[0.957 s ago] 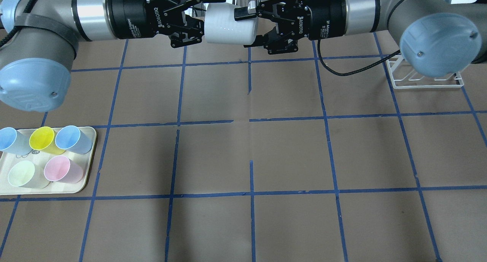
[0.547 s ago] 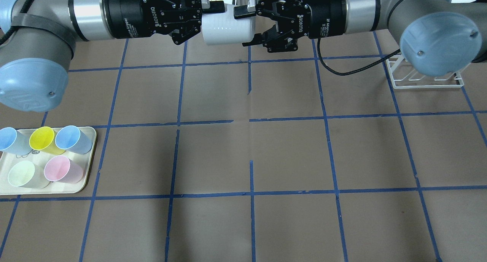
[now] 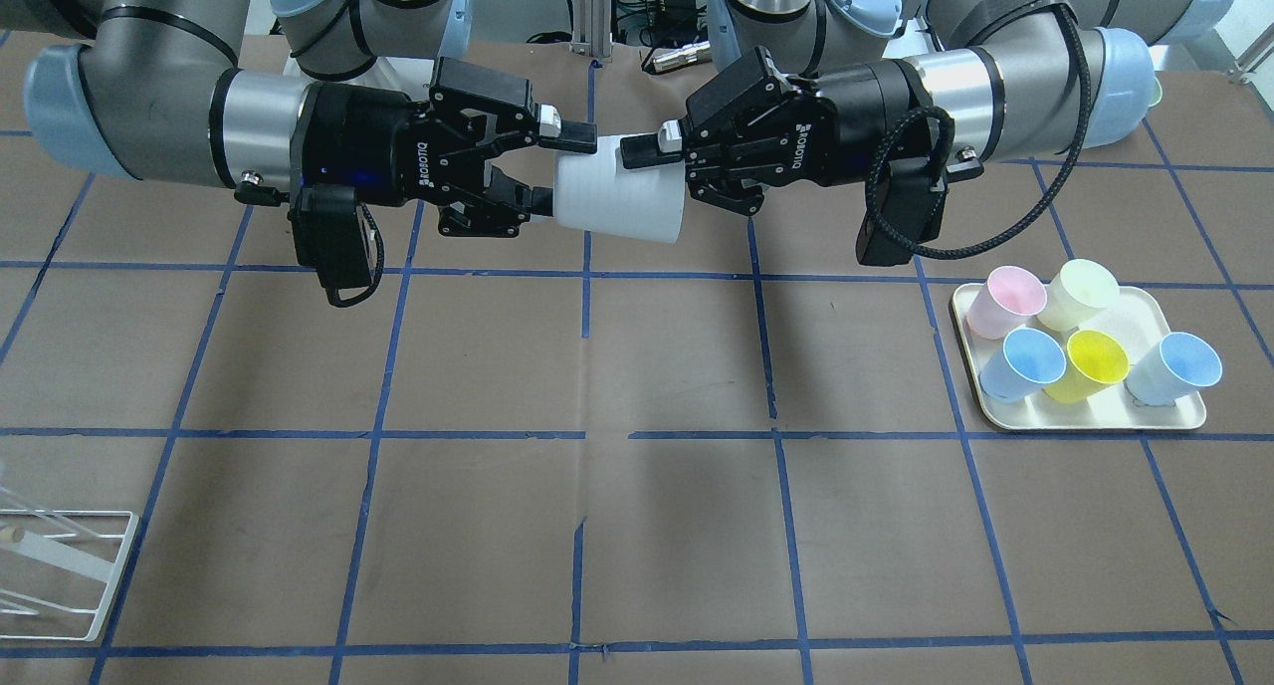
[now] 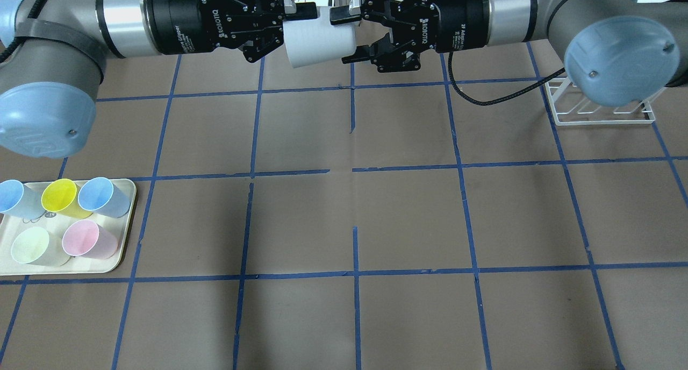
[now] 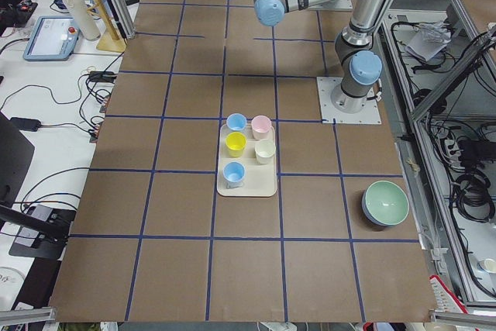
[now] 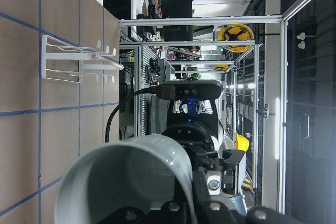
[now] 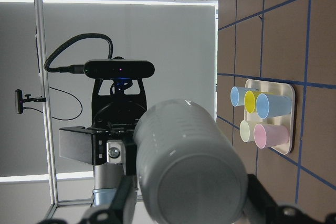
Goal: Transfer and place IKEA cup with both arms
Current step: 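Open the right gripper while the left gripper carries the cup toward the tray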
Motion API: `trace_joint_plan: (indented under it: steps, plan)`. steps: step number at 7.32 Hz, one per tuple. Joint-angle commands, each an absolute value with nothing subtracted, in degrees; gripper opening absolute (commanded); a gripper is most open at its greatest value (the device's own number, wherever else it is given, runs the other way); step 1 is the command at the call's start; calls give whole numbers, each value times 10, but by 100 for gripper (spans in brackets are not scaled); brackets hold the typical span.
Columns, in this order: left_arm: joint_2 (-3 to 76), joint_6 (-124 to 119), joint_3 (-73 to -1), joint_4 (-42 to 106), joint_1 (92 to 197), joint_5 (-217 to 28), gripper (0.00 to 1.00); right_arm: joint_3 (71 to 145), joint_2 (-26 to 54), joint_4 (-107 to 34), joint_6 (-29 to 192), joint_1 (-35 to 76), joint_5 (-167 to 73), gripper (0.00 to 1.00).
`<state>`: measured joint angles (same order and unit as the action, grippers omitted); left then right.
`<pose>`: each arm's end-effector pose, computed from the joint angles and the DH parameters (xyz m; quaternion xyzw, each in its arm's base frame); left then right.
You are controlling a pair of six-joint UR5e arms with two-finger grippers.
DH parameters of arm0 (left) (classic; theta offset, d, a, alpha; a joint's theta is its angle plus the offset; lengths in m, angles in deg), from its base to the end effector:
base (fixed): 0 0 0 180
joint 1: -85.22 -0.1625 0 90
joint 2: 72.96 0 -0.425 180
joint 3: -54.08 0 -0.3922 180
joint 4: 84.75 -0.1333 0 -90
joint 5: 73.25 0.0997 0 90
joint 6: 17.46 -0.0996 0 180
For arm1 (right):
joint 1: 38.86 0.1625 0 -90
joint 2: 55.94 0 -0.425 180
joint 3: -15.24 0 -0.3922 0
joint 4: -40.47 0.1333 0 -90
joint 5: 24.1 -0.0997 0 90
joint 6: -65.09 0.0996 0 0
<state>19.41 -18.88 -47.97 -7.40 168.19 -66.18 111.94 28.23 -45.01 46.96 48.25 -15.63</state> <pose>-0.1696 -0.5214 0.4741 0.0469 -0.7479 0.0372 0.6611 0.2055 -0.5281 0.4570 -0.0034 0.7552 -0.0074 0.6554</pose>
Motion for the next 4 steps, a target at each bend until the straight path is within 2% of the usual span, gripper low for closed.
trace_joint_plan:
  steps: [1,3,4]
  plan:
    - [193,-187,-479,-74,1682,-657,0,1118,282,-450,472,476,-152,100]
    - [191,-176,-467,-73,1682,-629,0,1118,281,-448,478,434,-147,100]
    - [191,-174,-463,-84,1682,-539,0,1117,283,-443,489,390,-126,100]
